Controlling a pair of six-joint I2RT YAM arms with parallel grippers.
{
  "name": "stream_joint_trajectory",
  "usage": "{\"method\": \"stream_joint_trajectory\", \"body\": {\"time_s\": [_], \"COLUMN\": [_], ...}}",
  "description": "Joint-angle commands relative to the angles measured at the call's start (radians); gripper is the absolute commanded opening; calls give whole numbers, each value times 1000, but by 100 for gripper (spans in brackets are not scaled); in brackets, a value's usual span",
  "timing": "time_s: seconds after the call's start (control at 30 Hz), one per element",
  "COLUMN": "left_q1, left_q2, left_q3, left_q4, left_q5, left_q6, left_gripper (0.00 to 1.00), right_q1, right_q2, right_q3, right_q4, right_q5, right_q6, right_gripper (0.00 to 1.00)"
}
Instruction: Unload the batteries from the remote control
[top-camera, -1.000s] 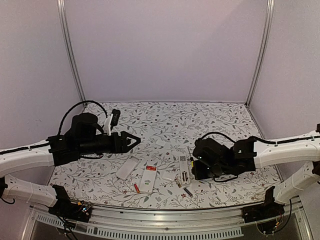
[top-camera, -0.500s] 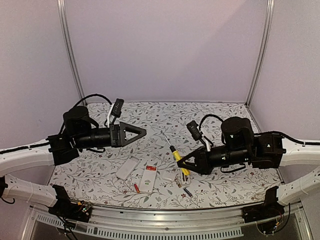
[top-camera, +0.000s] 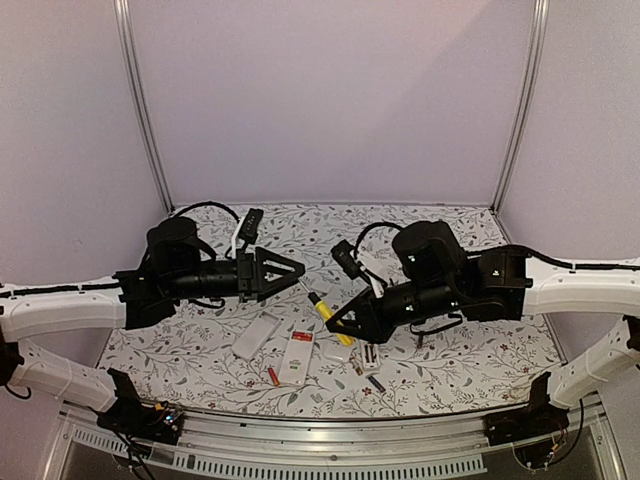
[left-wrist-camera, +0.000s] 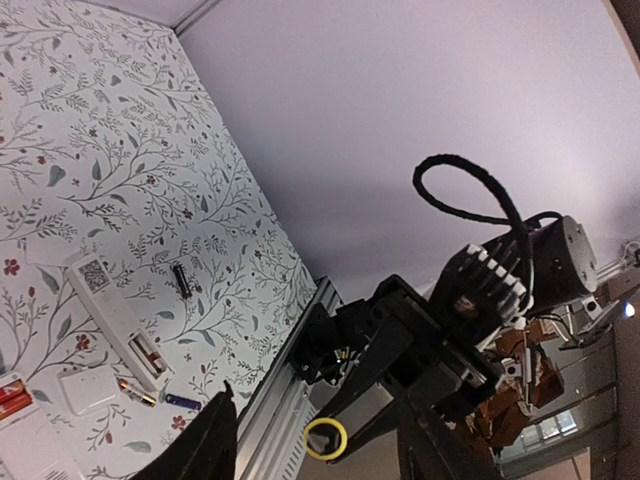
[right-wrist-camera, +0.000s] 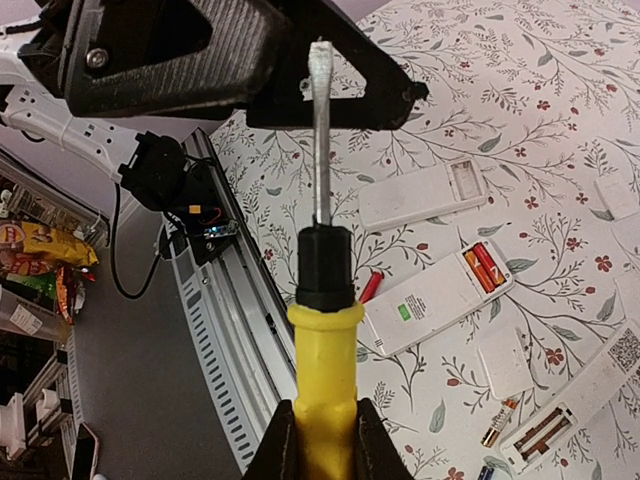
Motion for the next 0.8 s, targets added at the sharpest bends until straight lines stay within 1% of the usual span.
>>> {"method": "stream_joint_trajectory", "body": {"time_s": [0.0, 0.1, 0.2, 0.33, 0.47, 0.5, 0.53, 0.57, 0.6, 0.63, 0.67, 0.7, 0.77], "left_q1": [-9, -9, -11, -12, -15, -15, -15, -16, -16, -15, -15, -16, -15], "left_q2": [18, 26, 31, 36, 21, 12, -3, -27, -43, -62, -79, -93, -119], "left_q3": [-9, -14, -21, -26, -29, -34, -46, -57, -68, -81, -91, -100, -108], "left_q4": [59, 52, 51, 55, 65, 71, 85, 102, 120, 142, 164, 189, 233], "left_q5": [10, 4, 3, -2, -23, -38, -54, -72, -99, -118, -136, -152, -181], "left_q6": [-35, -46, -56, -69, -72, -72, -72, -71, -72, -73, -72, -68, -50], "left_gripper": [45, 27, 17, 0, 0, 0, 0, 0, 0, 0, 0, 0, 0], "right_q1": [8, 10, 10, 13, 13, 14, 14, 14, 14, 14, 14, 15, 14], "right_q2": [42, 51, 56, 60, 59, 57, 51, 38, 28, 10, -7, -39, -86], "right_q3": [51, 57, 60, 63, 64, 61, 56, 48, 37, 17, -9, -37, -99], "right_q4": [-59, -68, -75, -77, -80, -78, -74, -62, -28, 7, 56, 111, 226], "right_q5": [57, 81, 95, 113, 176, 217, 247, 266, 279, 289, 305, 321, 350], "right_q6": [-50, -58, -59, -64, -58, -50, -30, -12, 3, 33, 58, 97, 192], "right_gripper": [0, 0, 0, 0, 1, 9, 28, 49, 66, 77, 85, 90, 93]}}
